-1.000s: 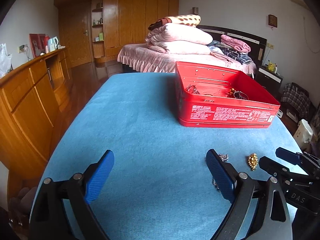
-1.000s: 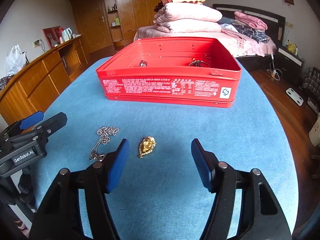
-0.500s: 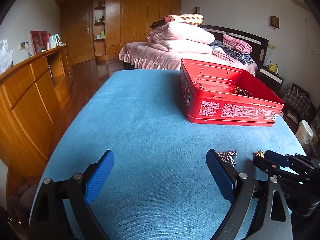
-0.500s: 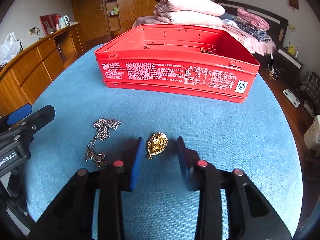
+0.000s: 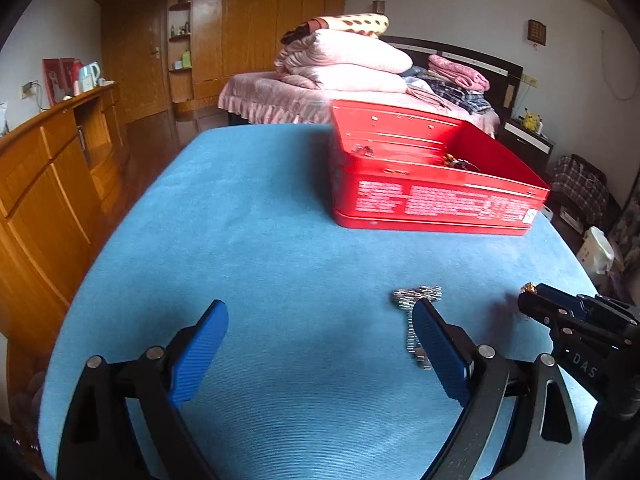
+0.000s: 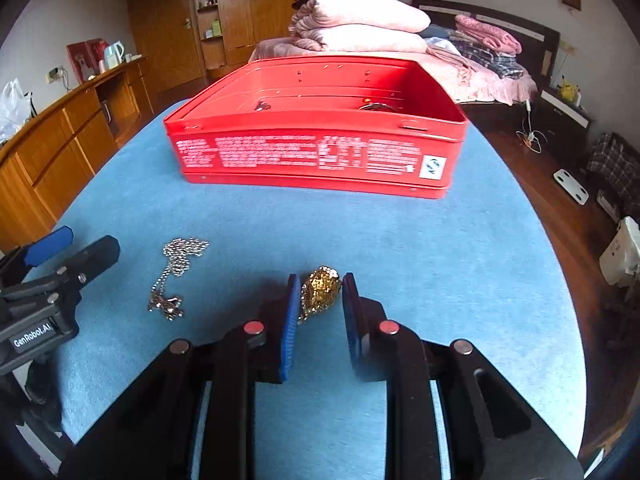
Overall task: Organize jewelry
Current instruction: 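Grasp the silver chain necklace with the left tool while the right tool grasps the gold pendant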
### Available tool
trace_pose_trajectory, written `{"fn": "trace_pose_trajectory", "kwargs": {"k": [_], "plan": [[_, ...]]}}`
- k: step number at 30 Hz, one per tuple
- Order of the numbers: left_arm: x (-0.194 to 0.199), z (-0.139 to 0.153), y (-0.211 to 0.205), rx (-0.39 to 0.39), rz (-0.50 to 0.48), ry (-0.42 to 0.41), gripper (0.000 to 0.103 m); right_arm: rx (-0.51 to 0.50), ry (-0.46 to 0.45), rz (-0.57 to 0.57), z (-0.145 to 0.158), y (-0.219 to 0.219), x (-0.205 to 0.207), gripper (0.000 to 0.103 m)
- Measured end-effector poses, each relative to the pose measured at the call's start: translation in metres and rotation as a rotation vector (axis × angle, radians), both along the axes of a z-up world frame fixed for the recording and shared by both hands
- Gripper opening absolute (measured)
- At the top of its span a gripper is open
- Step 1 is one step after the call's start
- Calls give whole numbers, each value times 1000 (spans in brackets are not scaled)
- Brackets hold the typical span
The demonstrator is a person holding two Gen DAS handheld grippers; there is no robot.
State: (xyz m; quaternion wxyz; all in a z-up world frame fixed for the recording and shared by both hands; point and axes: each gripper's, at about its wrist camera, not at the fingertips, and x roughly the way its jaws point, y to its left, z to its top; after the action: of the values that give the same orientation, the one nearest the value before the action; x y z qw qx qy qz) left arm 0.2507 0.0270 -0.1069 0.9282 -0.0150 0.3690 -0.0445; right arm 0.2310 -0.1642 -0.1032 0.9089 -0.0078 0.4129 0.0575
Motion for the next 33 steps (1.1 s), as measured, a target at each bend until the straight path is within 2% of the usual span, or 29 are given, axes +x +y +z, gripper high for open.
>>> {"fn": "trace_pose_trajectory", "kwargs": {"k": [4, 10, 14, 18, 21, 22, 26, 29, 33], "plan": [[5, -5, -22, -24, -48, 32, 90, 13, -8, -11, 3, -14, -6, 20], [17, -18, -46, -42, -110, 119, 71, 42, -10, -24, 2, -33, -11, 20], [23, -19, -50, -27, -107, 132, 66, 62, -13, -29, 1, -40, -12, 20], [26, -17, -51, -41, -112, 140, 45, 73, -13, -24, 0, -42, -10, 20], [24, -17, -51, -82, -130, 161, 22, 79, -9, -18, -1, -42, -9, 20], [24, -18, -53, -94, -141, 166, 19, 81, -8, -18, -1, -43, -9, 20], [21, -18, -56, -81, -134, 153, 16, 83, -6, -19, -2, -45, -8, 20], [18, -17, -50, -116, -121, 159, 15, 85, -8, -19, -1, -45, -9, 20], [15, -11, -40, -124, -99, 143, 15, 80, -23, -10, 4, -44, -12, 20]]}}
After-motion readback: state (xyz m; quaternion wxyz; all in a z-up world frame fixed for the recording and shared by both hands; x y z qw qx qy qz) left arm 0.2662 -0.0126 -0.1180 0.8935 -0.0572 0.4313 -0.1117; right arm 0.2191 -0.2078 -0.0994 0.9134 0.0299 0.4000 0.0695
